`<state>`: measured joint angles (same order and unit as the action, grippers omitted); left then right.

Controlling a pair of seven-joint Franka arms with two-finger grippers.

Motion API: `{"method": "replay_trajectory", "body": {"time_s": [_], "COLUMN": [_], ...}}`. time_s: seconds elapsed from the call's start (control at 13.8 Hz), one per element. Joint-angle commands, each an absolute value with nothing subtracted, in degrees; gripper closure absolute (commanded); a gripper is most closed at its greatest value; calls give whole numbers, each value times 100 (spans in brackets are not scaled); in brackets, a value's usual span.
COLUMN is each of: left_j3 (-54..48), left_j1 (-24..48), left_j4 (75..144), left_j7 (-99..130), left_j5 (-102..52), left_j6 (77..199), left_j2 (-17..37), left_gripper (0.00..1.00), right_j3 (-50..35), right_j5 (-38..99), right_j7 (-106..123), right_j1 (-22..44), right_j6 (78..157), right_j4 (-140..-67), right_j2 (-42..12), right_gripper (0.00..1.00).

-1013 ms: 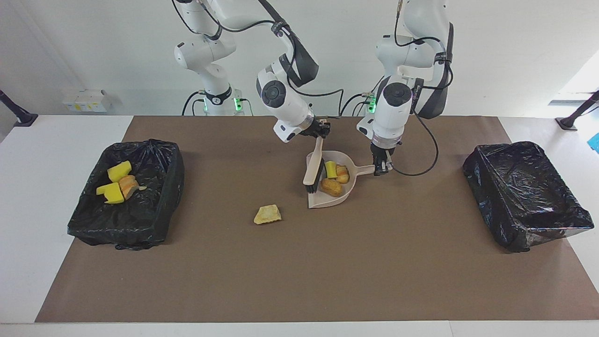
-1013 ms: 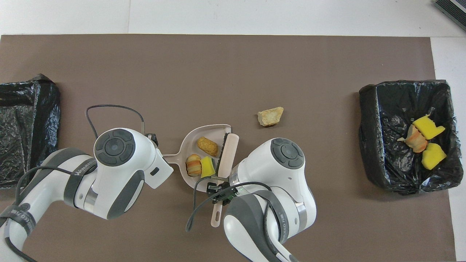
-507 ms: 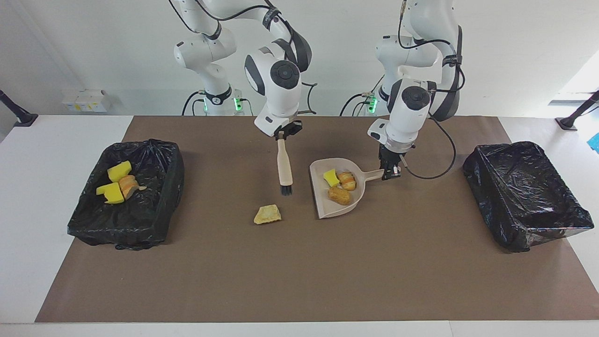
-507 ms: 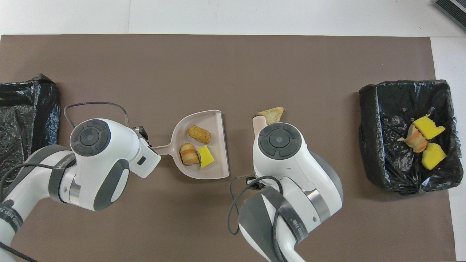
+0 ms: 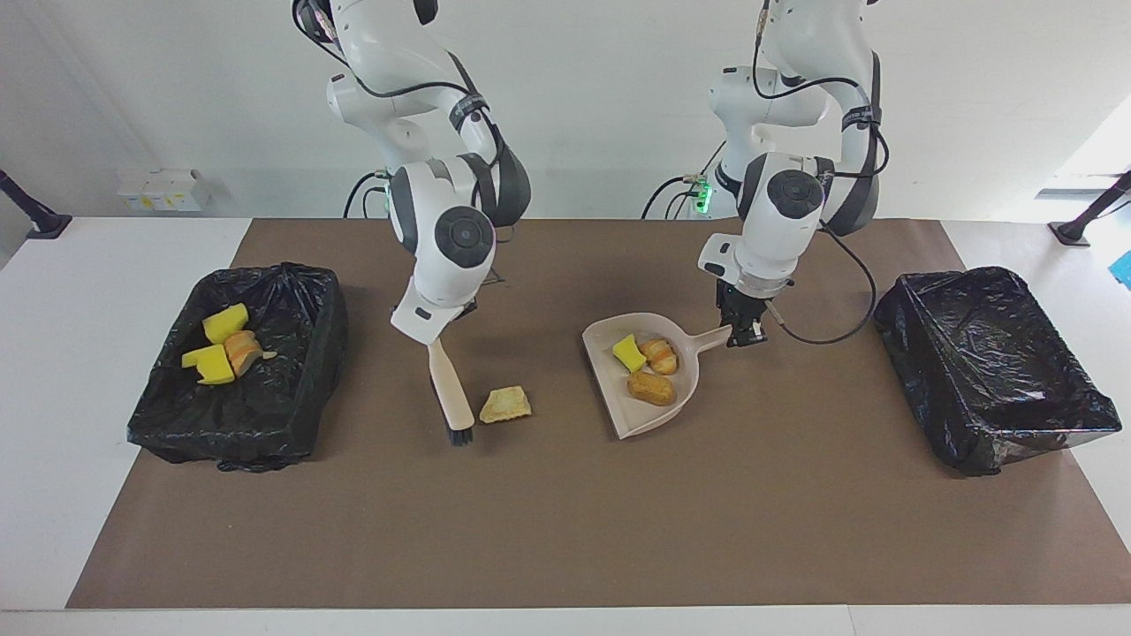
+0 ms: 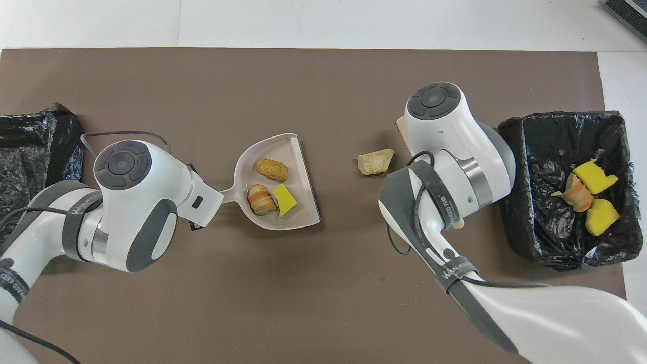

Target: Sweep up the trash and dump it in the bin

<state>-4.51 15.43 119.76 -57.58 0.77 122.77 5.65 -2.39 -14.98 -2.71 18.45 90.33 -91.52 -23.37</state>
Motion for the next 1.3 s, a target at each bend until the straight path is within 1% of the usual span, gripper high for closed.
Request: {"method": "replay_trajectory", "body": {"time_s": [0.0,0.14,0.22,0.36,0.58,0.72,0.8,0.94,1.01,1.23], "left_j3": [-457,-466,-466,-466,-475,-483,-483,-492,-501,-501], "left_j1": [1520,1617,1626,1678,1793,1854,1933,1960,1960,1881], "left_j4": [11760,11838,11900,11971,12032,12059,12128,12243,12295,12340], "left_j7": [-5564,-5188,-5090,-5089,-5080,-5089,-5080,-5106,-5141,-5596], "left_j5": [96,289,360,378,413,413,413,413,413,361], "left_j6": [11901,11874,11900,11918,12146,12208,12269,12488,12724,12937], "left_j2": [651,598,572,536,650,650,616,589,580,606], "left_gripper": [100,100,100,100,100,100,100,100,100,100], "right_j3": [-316,-325,-343,-343,-369,-378,-378,-369,-369,-316], "right_j5": [-1601,-1311,-1179,-478,367,1331,1780,1951,1925,1811], "right_j7": [-193,-220,-298,-710,-992,-1072,-1151,-1851,-2115,-2180], "right_j1": [2065,2127,2240,2364,2574,2593,2706,2952,2953,2875], "right_j6": [8789,8763,8763,8824,8947,9008,9183,9369,9360,9063], "right_j4": [-8631,-8744,-9024,-9394,-9475,-9510,-9518,-9457,-9448,-9483], "right_j2": [-2777,-2743,-2612,-2400,-2320,-2294,-2285,-2285,-2224,-1733], "right_gripper": [100,100,100,100,100,100,100,100,100,100]}}
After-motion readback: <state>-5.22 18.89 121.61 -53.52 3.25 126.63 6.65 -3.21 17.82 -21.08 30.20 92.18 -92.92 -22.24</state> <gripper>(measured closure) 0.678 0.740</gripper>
